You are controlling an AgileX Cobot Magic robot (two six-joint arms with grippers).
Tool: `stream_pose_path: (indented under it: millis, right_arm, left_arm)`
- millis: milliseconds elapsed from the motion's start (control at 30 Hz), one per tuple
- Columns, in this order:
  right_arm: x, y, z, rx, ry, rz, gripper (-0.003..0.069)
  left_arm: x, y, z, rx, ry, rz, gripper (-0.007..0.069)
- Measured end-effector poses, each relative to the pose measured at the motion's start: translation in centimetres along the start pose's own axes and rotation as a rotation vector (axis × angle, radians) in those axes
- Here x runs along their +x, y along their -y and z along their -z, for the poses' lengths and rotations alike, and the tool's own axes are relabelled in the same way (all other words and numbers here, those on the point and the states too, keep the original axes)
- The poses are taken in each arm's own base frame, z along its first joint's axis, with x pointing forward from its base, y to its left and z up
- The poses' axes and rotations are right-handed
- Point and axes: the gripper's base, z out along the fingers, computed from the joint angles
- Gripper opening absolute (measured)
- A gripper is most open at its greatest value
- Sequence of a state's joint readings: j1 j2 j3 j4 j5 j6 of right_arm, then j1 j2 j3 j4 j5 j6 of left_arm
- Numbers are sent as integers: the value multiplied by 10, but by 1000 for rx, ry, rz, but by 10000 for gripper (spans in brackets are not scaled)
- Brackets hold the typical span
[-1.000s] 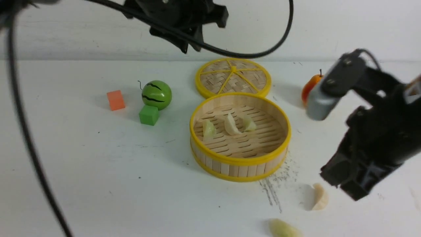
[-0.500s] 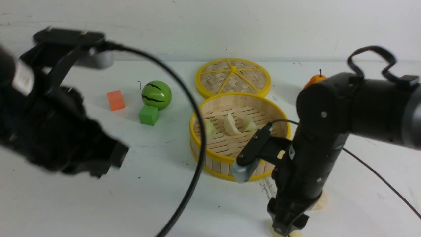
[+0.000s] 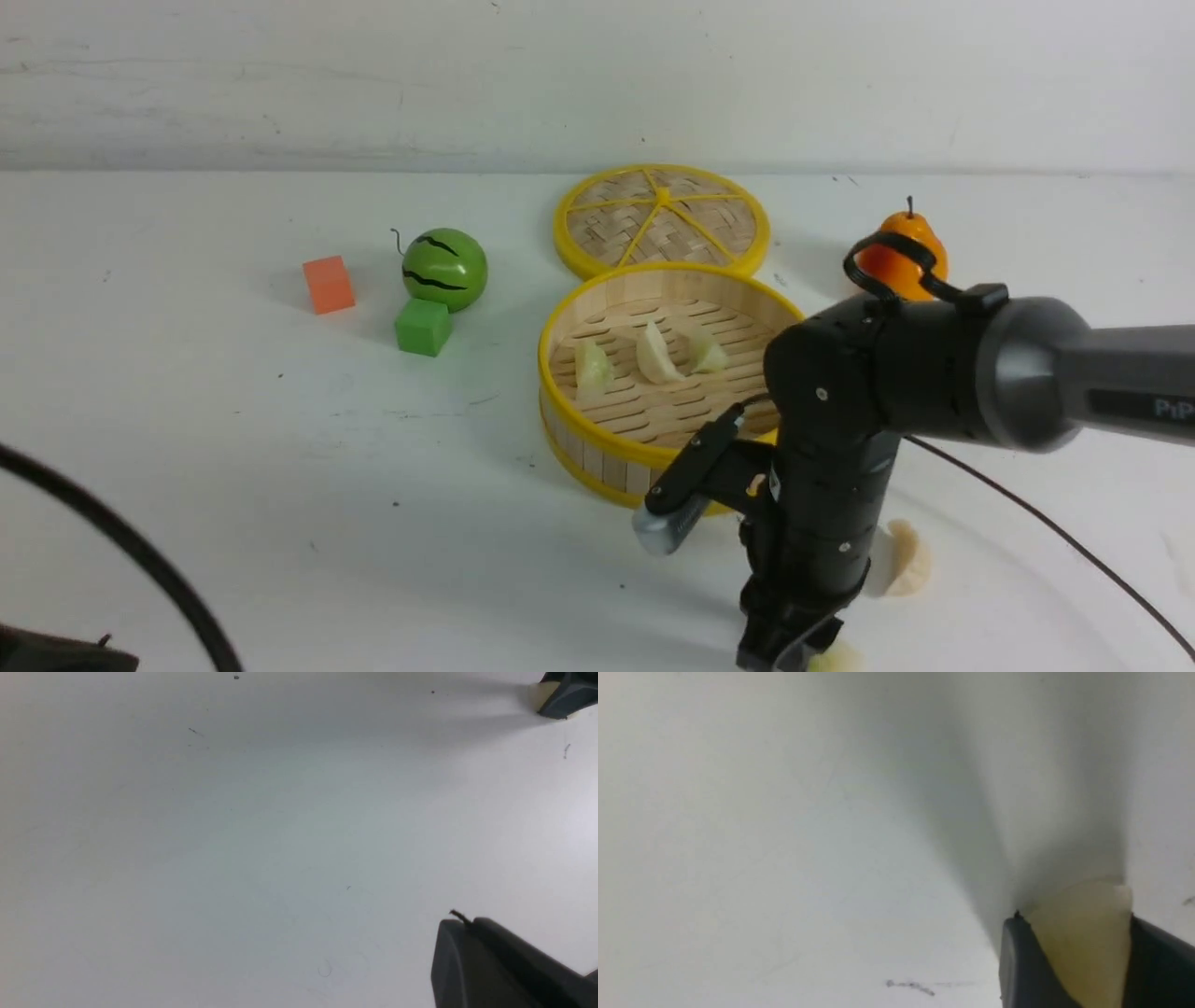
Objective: Put the dumplings into the steamer on the white table.
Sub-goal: 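Place the dumpling in the bamboo steamer basket with the right gripper, then reach for and grasp a dumpling lying on the table beside the steamer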
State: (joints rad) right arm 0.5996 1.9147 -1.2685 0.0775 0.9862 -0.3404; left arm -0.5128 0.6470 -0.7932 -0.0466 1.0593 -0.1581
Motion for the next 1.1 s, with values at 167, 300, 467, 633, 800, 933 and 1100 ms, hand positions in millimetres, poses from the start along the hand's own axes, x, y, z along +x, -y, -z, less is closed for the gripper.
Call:
stream_pose_path:
  millis: [167,300,467,633,800,933,1100]
  right_arm:
    - [-22,4,52,33,109,-60,240]
    - [-50,10,95,86,338,-155,240]
    - [-90,24,104,107,545,-279,240]
    - [-114,39,54,124,486,-373,240]
    - [-118,47,30,171,441,-398,293]
    - [-117,47,41,185,408,-403,460]
    - [-95,40,75,186,255,-401,597]
  left_arm:
    - [18,-3,10,7,56,-4,-14]
    - [31,-5,12,11,76,-5,-14]
    - [38,-7,15,12,82,-5,-14]
    - [40,-7,15,13,69,-3,-14]
    - [42,-7,15,13,51,-2,-14]
    - [42,-7,16,12,47,-3,-14]
    - [42,-9,16,-11,53,-14,-13]
